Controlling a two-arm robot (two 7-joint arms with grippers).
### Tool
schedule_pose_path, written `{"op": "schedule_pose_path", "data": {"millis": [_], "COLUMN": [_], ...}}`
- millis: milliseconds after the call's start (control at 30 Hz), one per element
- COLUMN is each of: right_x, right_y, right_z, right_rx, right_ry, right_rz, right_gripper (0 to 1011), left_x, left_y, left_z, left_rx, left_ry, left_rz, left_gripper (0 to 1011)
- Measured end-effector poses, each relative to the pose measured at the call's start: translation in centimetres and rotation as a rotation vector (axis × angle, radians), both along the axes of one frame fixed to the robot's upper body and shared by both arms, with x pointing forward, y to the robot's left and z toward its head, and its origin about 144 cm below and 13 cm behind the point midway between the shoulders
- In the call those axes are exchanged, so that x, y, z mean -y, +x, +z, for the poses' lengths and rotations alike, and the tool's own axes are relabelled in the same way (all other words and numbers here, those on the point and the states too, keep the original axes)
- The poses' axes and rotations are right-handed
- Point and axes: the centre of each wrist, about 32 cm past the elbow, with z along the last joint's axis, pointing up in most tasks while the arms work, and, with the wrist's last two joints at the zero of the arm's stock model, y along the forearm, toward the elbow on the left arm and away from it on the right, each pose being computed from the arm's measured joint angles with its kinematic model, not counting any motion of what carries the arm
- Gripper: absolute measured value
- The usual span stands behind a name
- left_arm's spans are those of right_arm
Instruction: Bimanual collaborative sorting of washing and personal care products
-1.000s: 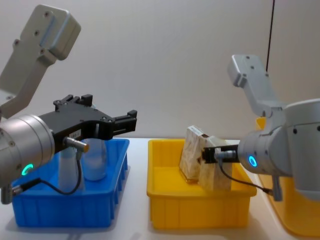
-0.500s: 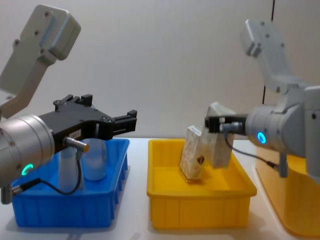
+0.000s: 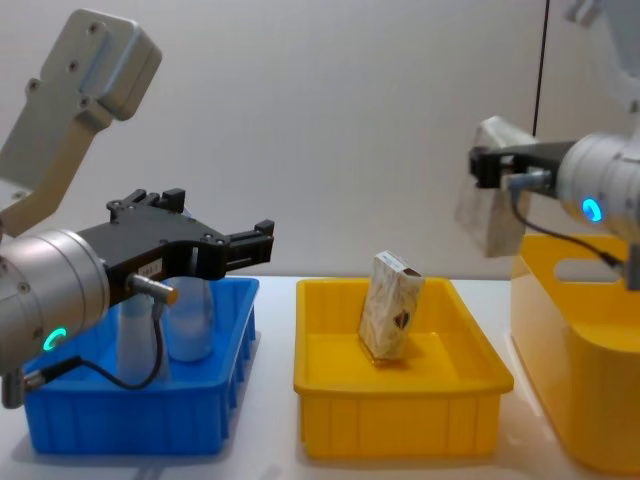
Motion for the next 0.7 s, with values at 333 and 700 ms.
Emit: {"op": "schedule_pose_path", "data": {"millis": [333, 700], "right_x": [2.3, 5.1], "right_y": [-1.6, -3.0], "right_z": [0.9, 0.6], "right_rx": [0.054, -0.005], "right_ry": [-0.037, -0.05], "right_rz": [-0.127, -0.226], "right_gripper": [327, 269], "left_x": [0.0, 0.0], "left_y": [0.0, 0.0], "left_z": [0.0, 0.0], "left_rx": [0.0, 0.0], "left_ry": [0.0, 0.0], "left_rz": [0.0, 0.0], "left_gripper": [1001, 1001]}}
